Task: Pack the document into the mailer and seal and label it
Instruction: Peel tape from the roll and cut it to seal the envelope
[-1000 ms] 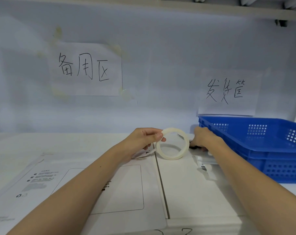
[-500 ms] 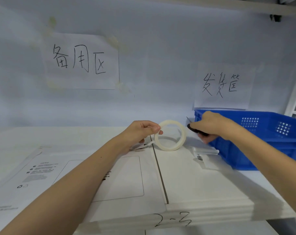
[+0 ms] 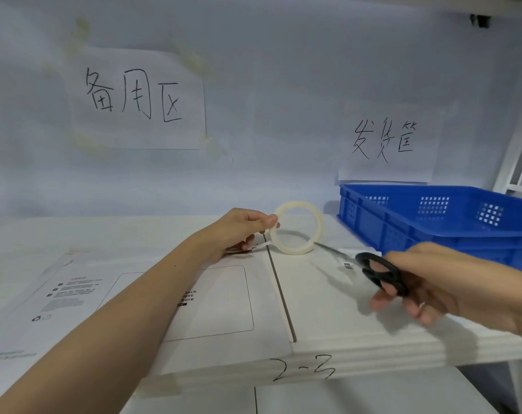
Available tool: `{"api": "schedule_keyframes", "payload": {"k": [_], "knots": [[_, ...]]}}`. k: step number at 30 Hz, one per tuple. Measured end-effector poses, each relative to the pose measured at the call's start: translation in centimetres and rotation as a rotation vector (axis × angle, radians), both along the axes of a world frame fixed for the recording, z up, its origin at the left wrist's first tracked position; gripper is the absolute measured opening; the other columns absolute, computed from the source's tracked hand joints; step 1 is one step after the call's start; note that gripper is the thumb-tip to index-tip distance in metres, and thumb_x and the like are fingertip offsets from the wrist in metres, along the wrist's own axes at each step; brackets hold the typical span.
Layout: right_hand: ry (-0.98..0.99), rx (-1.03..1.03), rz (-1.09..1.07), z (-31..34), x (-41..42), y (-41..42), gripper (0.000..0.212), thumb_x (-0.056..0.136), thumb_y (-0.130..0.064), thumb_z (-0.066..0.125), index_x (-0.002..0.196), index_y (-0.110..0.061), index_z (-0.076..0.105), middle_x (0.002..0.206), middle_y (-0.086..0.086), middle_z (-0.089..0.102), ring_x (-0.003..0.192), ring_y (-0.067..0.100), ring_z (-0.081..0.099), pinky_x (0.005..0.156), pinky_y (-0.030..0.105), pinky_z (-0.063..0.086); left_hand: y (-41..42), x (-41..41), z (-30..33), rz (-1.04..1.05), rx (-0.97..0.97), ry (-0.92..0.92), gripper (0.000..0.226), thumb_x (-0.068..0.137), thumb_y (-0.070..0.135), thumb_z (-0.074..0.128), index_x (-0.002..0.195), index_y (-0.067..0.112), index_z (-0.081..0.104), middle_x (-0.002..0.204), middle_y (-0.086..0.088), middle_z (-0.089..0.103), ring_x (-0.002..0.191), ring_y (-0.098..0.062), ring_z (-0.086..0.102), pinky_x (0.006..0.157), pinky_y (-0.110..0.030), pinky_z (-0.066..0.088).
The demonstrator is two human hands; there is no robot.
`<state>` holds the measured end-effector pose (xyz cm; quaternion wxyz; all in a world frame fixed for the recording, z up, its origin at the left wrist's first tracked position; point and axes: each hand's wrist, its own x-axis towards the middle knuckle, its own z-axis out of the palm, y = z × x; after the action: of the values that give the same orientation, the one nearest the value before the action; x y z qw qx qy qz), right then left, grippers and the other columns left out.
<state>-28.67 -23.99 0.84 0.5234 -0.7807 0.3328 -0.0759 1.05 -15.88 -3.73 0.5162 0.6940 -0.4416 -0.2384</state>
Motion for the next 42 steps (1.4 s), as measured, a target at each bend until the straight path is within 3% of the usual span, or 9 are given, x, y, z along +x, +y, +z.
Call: {"api": "schedule_keyframes", "payload": {"k": [6,10,15,19,22,25,29,33,42], "knots": [[0.01,0.39,0.102,-1.9,1.1,0.6,0.043,0.065,-0.04,0.086,0.074,-0.01,0.057,0.096,0.023,0.074,0.062,0.017,0.052,0.037,0.016,0.044,0.0,0.5,0.1,0.003,0.058,0.024,0.034,0.088,0.052,0.066,0.101,0.023,0.078,0.097,0.001,0.05,0.068,-0.011,0.058,0.079,-0.026,0.057],[0.031,0.495,0.09,-2.0,3.4,1.4,0.039,0.072,-0.04,0.075,0.071,-0.007,0.054,0.1,0.028,0.071,0.036,0.011,0.045,0.028,0.015,0.037,0.4,0.7,0.3,-0.056,0.111,0.031,0.036,0.091,0.049,0.062,0.107,0.02,0.075,0.103,-0.002,0.05,0.079,-0.012,0.062,0.086,-0.023,0.057],[0.105,0.462,0.15,-1.6,6.1,1.1,0.046,0.072,-0.051,0.07,0.071,-0.009,0.052,0.104,0.026,0.072,0.034,0.008,0.041,0.027,0.014,0.035,0.4,1.1,0.1,-0.089,0.151,-0.041,0.038,0.085,0.061,0.064,0.103,0.03,0.075,0.134,-0.001,0.055,0.078,-0.008,0.062,0.108,-0.045,0.044],[0.125,0.468,0.175,-1.5,7.6,0.7,0.048,0.072,-0.053,0.068,0.068,-0.009,0.051,0.109,0.028,0.07,0.033,0.008,0.04,0.028,0.014,0.036,0.1,1.3,-0.2,-0.072,0.136,-0.051,0.042,0.08,0.066,0.064,0.103,0.032,0.076,0.129,0.002,0.053,0.059,0.003,0.063,0.099,-0.041,0.045],[0.132,0.483,0.182,-1.7,8.4,0.5,0.048,0.077,-0.053,0.067,0.069,-0.008,0.051,0.109,0.029,0.07,0.033,0.008,0.04,0.028,0.014,0.036,0.1,1.2,0.0,-0.066,0.135,-0.036,0.036,0.09,0.055,0.06,0.106,0.026,0.075,0.097,0.009,0.05,0.058,-0.002,0.056,0.105,-0.045,0.048],[0.141,0.497,0.198,-1.7,9.0,0.5,0.049,0.077,-0.054,0.066,0.069,-0.009,0.051,0.11,0.028,0.069,0.034,0.008,0.04,0.028,0.014,0.037,0.2,1.1,0.0,-0.055,0.114,-0.044,0.037,0.093,0.051,0.059,0.109,0.022,0.074,0.08,0.012,0.047,0.058,-0.009,0.043,0.094,-0.036,0.056],[0.141,0.485,0.191,-1.9,10.0,0.3,0.049,0.077,-0.055,0.067,0.07,-0.009,0.051,0.109,0.028,0.07,0.036,0.008,0.037,0.029,0.015,0.036,0.0,1.2,-0.1,-0.059,0.11,-0.09,0.038,0.091,0.057,0.058,0.107,0.027,0.075,0.112,0.01,0.06,0.067,-0.005,0.054,0.072,-0.022,0.053],[0.123,0.502,0.175,-2.2,10.7,0.4,0.049,0.075,-0.053,0.068,0.07,-0.007,0.051,0.109,0.027,0.069,0.035,0.008,0.038,0.028,0.015,0.036,-0.2,1.6,-0.3,-0.049,0.129,-0.102,0.041,0.088,0.063,0.058,0.105,0.03,0.075,0.101,0.01,0.059,0.053,-0.008,0.045,0.063,-0.026,0.042],[0.116,0.517,0.185,-2.5,11.3,0.1,0.046,0.078,-0.051,0.068,0.071,-0.009,0.051,0.109,0.026,0.07,0.034,0.008,0.042,0.03,0.014,0.037,-0.4,2.0,-0.7,-0.072,0.13,-0.072,0.039,0.085,0.066,0.059,0.104,0.036,0.075,0.138,0.011,0.056,0.083,-0.013,0.058,0.072,-0.022,0.049]]}}
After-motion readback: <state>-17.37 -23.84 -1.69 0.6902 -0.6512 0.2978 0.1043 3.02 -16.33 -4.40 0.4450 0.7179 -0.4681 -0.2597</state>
